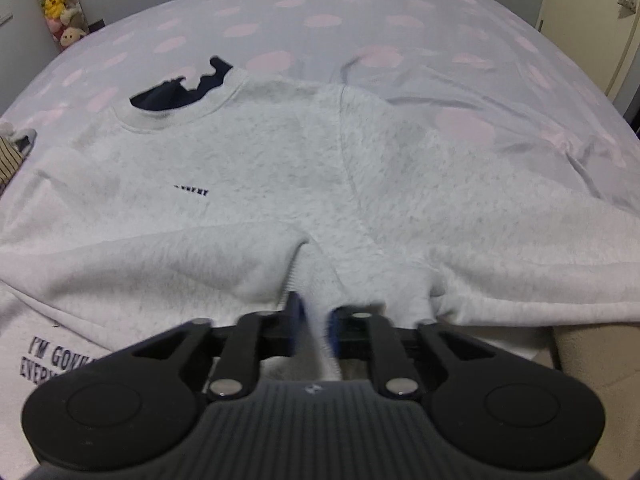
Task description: Fold clothes
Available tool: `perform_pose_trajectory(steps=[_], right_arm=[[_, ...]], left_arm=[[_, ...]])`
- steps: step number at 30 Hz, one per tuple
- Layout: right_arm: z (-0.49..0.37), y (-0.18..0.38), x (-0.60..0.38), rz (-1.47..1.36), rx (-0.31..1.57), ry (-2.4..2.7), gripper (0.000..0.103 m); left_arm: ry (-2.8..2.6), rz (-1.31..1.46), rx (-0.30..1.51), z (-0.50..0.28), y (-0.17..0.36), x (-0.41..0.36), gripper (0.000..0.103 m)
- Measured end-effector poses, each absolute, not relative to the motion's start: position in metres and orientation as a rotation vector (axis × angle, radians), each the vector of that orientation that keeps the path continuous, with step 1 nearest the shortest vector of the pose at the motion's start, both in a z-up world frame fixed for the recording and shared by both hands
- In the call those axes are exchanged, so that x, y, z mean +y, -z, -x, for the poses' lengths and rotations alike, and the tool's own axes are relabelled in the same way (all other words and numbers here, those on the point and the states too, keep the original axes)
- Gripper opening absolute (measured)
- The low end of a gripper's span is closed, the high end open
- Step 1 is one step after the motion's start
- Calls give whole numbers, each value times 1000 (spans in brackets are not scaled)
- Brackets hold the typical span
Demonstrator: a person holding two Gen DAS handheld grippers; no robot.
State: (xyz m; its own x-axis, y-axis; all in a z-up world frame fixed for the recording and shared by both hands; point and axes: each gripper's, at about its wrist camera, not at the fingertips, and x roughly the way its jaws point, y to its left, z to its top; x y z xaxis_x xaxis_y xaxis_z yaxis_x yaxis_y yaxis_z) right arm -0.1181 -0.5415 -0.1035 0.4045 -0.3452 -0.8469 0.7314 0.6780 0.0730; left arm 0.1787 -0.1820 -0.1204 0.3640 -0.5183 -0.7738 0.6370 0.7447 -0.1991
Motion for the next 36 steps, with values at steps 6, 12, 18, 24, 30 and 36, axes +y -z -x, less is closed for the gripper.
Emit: perform_pose_trajectory(steps=[6, 12, 18, 24, 30, 36], right_arm=[[139, 79, -548, -520, 837, 704, 37], [142, 77, -569, -602, 790, 693, 44], [143, 88, -596, -680, 774, 692, 45], [124, 99, -624, -668, 792, 676, 46], [97, 108, -663, -587, 802, 691, 46], [79, 119, -718, -477, 800, 736, 49]], left_arm=[[812, -53, 935, -206, 90, -183, 46], [844, 62, 1003, -250, 95, -224, 52], [806, 105, 1076, -283, 124, -257, 51], [776, 160, 1121, -306, 146, -282, 51], [768, 157, 1120, -318, 155, -302, 51], [785, 50, 1090, -316, 159, -322, 26]])
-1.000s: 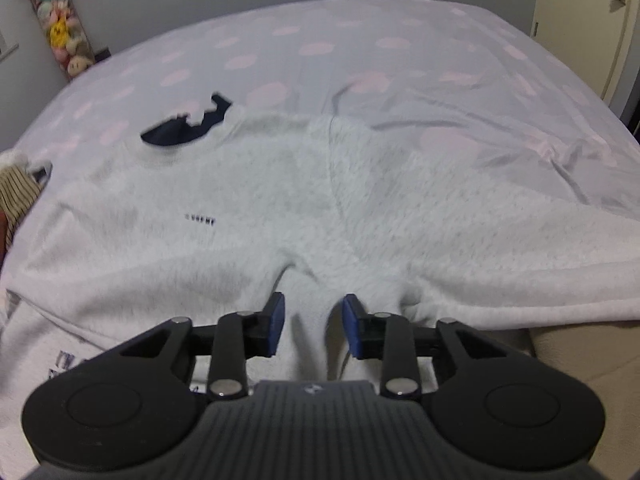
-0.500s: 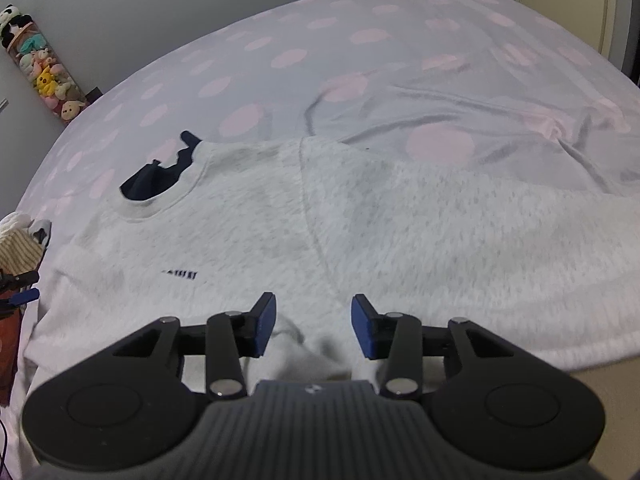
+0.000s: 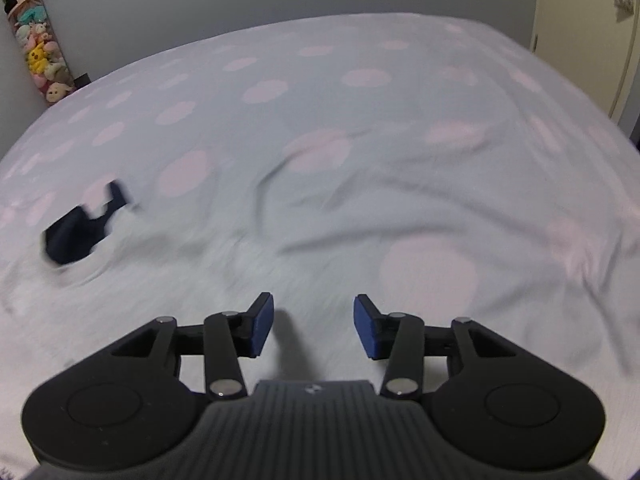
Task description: Fold clothes
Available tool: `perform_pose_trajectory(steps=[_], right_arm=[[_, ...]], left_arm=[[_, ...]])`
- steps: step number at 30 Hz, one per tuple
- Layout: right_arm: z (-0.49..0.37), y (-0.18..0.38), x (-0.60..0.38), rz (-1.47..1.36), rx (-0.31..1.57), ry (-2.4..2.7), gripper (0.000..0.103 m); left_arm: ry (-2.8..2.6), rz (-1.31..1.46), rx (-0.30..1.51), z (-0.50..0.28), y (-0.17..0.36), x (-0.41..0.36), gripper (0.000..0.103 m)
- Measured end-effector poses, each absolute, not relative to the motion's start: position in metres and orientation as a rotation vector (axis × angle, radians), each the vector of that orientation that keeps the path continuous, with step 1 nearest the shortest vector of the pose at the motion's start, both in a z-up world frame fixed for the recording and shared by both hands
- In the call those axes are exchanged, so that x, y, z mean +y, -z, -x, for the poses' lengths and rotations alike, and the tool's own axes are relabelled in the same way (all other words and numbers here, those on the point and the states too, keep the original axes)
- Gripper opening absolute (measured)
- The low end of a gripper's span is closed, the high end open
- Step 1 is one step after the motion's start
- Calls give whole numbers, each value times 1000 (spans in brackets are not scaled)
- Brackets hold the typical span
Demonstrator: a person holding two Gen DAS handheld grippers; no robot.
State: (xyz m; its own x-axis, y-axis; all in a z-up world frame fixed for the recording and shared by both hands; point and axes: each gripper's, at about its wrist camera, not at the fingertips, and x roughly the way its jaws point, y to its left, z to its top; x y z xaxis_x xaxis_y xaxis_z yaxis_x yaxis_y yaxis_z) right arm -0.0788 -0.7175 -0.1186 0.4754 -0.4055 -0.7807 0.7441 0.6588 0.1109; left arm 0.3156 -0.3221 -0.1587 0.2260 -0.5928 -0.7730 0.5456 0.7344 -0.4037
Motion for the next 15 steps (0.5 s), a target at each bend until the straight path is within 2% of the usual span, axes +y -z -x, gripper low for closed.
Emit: perform_pose_trajectory(steps=[3, 8, 9, 12, 13, 15], right_arm=[[75, 130, -744, -440, 824, 760, 49], [89, 147, -753, -570, 795, 692, 49], [91, 147, -751, -586, 790, 670, 45], [92, 145, -740, -538, 839, 648, 13], [92, 144, -737, -521, 853, 646, 6], [91, 133, -730, -468, 850, 679, 4]], left_arm=[[773, 22, 1069, -314, 161, -324, 15], [757, -15, 1051, -310, 154, -328, 7], [754, -30, 1045, -309, 152, -329, 6], [743, -63, 1019, -305, 144, -331, 4], [743, -72, 997, -303, 138, -332, 4], [742, -91, 951, -301, 126, -332, 4]])
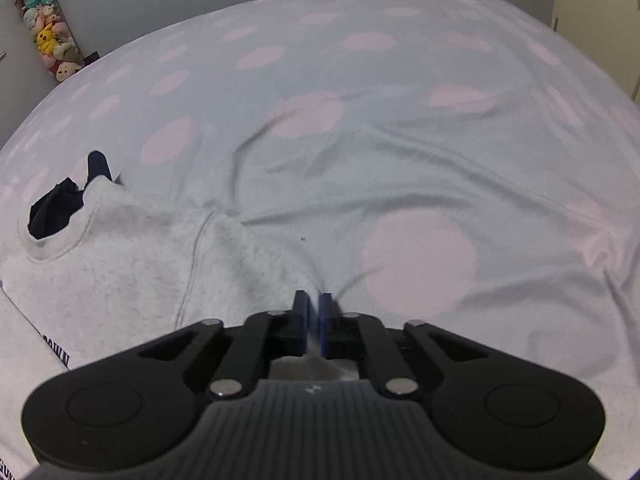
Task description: Fold clothes
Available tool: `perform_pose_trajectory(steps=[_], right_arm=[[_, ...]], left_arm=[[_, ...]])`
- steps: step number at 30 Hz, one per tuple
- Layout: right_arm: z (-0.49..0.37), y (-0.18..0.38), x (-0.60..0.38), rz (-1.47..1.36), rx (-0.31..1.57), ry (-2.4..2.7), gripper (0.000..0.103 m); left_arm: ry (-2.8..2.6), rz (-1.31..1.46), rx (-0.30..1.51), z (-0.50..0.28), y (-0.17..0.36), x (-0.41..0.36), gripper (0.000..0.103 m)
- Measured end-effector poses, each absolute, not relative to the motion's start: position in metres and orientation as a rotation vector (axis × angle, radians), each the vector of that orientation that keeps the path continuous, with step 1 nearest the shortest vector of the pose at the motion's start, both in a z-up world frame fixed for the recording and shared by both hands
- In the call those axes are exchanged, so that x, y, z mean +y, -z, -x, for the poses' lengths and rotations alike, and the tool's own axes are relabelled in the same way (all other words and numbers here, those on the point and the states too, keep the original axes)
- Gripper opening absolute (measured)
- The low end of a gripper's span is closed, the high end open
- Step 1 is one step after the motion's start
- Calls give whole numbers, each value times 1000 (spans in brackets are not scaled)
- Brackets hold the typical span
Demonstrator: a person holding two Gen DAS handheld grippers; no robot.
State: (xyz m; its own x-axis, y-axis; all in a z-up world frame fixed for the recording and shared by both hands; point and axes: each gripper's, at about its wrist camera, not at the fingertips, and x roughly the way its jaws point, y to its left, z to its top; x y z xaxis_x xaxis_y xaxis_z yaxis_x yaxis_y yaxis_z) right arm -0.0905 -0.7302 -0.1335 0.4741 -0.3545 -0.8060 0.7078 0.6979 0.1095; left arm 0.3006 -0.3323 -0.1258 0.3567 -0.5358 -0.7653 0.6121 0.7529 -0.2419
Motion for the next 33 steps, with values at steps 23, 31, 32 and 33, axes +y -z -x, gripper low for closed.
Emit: perform_pose_trajectory(steps=[23, 31, 32, 33], right_arm=[[30, 108, -743, -215, 835, 863, 19], [78, 93, -707, -318, 788, 844, 28], [86, 91, -699, -328, 784, 832, 29], [93, 89, -691, -339, 780, 821, 29]], left_arm=[[742, -193, 794, -340, 101, -345, 9], [805, -193, 838, -304, 99, -260, 28], [812, -205, 843, -296, 100, -253, 32], [818, -219, 848, -287, 103, -245, 36]])
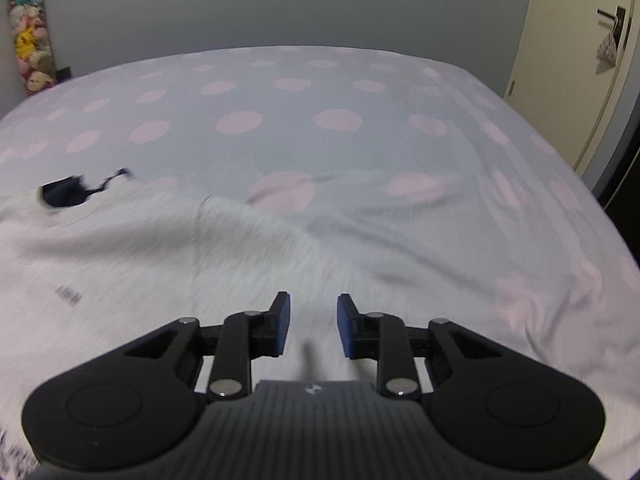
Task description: Fold clothes
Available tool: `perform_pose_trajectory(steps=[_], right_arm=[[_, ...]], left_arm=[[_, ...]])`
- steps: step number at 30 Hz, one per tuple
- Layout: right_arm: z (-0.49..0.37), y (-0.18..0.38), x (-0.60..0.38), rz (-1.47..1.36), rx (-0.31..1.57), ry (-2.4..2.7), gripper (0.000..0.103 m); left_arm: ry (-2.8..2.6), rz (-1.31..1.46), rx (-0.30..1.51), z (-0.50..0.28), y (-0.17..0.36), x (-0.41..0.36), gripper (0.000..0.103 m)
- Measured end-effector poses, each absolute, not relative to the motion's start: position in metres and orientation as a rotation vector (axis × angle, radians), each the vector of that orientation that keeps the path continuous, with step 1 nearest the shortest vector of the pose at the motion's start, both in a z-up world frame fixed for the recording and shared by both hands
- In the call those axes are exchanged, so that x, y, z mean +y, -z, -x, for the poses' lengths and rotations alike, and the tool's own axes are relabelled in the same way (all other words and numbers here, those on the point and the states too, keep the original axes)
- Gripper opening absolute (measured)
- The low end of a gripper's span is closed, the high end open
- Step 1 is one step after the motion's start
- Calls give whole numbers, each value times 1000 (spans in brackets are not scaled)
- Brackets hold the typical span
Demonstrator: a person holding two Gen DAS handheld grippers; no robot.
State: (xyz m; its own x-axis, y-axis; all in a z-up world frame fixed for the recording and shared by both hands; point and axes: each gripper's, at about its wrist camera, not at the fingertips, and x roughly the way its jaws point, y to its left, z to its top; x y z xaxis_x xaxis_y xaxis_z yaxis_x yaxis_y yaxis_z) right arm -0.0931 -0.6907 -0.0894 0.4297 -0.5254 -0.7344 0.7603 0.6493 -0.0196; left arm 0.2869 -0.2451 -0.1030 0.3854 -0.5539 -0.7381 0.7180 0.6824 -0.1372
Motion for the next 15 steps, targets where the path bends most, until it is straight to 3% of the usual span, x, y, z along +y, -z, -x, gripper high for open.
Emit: perform_pose_trajectory(steps=[7, 15], right_arm=[[149, 81, -646, -504, 755, 784, 33], [175, 126, -647, -861, 655, 737, 36]], left_arm=[[814, -234, 887, -255, 127, -225, 38], [765, -166, 926, -250, 148, -227, 38]])
